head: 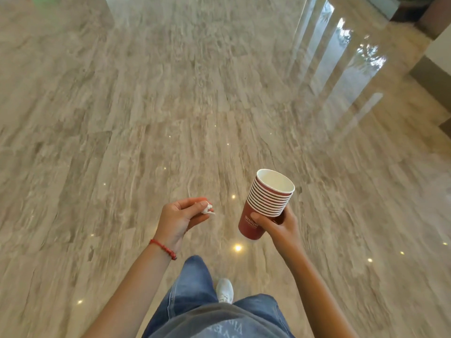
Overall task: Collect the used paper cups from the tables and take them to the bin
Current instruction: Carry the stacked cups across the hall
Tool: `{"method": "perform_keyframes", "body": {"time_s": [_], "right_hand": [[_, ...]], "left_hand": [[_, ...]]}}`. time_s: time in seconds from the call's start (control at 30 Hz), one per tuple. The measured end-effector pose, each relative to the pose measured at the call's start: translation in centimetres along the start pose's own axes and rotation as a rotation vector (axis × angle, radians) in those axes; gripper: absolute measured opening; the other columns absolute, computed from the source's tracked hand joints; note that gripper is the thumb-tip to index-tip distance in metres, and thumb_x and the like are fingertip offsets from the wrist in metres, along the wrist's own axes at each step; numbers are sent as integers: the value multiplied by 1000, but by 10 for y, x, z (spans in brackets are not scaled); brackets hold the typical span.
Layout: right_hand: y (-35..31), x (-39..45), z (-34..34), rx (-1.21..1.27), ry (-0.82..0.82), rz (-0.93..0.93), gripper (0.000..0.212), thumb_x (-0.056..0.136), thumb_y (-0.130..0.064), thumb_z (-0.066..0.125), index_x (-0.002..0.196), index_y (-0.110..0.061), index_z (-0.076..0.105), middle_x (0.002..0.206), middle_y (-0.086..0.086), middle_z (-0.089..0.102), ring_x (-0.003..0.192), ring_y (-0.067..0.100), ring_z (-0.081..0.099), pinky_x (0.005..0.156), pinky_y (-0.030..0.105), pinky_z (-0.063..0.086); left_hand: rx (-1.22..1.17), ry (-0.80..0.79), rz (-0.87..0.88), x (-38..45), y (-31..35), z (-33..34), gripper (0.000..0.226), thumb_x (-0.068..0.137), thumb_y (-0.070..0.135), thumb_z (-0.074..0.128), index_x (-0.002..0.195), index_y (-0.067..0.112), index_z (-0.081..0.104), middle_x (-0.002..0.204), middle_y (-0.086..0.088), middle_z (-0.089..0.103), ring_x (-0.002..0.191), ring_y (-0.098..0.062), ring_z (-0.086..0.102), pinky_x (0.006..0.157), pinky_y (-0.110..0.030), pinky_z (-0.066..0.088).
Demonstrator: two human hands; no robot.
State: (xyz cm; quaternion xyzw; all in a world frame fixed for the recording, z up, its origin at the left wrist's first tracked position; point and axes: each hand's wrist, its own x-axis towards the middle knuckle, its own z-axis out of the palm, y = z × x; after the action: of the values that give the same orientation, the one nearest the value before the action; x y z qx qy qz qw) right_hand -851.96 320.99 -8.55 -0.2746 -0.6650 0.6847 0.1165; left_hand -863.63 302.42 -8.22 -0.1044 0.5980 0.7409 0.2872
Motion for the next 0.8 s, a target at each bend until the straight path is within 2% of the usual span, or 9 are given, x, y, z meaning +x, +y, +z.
{"method": "perform_keyframes", "body": {"time_s": [0.07,0.17,0.4,0.6,0.73,0.8], "right_hand": [[-6,36,2,-3,1,11,39,71,-3,77,98,-27,60,88,-17,72,85,1,67,66,14,52],[-14,92,5,-12,6,24,40,70,-5,78,101,-24,61,92,-7,73,88,7,68,70,20,54],[-43,252,25,13,47,14,43,70,3,76,100,-24,59,87,-9,72,86,4,67,69,16,53],[-89,388,41,-12,35,6,47,68,-7,80,104,-28,58,95,-14,71,89,4,67,70,14,52],[-108,451,44,12,66,38,48,61,-23,81,102,-31,58,95,-17,71,88,2,67,69,13,51],[-112,486,36,25,97,59,48,63,-17,82,104,-28,58,94,-13,72,88,3,67,68,13,51]], "left_hand": [[-12,-12,-18,32,14,11,5,68,6,73,73,5,75,76,-14,73,73,-21,72,60,-19,55],[-24,3,-69,87,34,27,12,68,5,72,79,0,73,77,-16,73,72,-21,71,60,-20,56],[-20,-13,-104,240,103,68,7,73,1,69,79,0,71,75,-15,73,68,-20,71,57,-20,56],[-2,-59,-86,365,188,111,6,78,-1,65,81,-1,70,74,-15,73,67,-19,71,56,-19,55],[44,-69,-119,429,217,141,7,78,0,65,84,-1,69,74,-13,74,68,-18,71,57,-18,55],[31,-79,-163,461,226,160,7,77,0,65,84,-1,69,75,-14,74,68,-18,72,56,-19,55]]}}
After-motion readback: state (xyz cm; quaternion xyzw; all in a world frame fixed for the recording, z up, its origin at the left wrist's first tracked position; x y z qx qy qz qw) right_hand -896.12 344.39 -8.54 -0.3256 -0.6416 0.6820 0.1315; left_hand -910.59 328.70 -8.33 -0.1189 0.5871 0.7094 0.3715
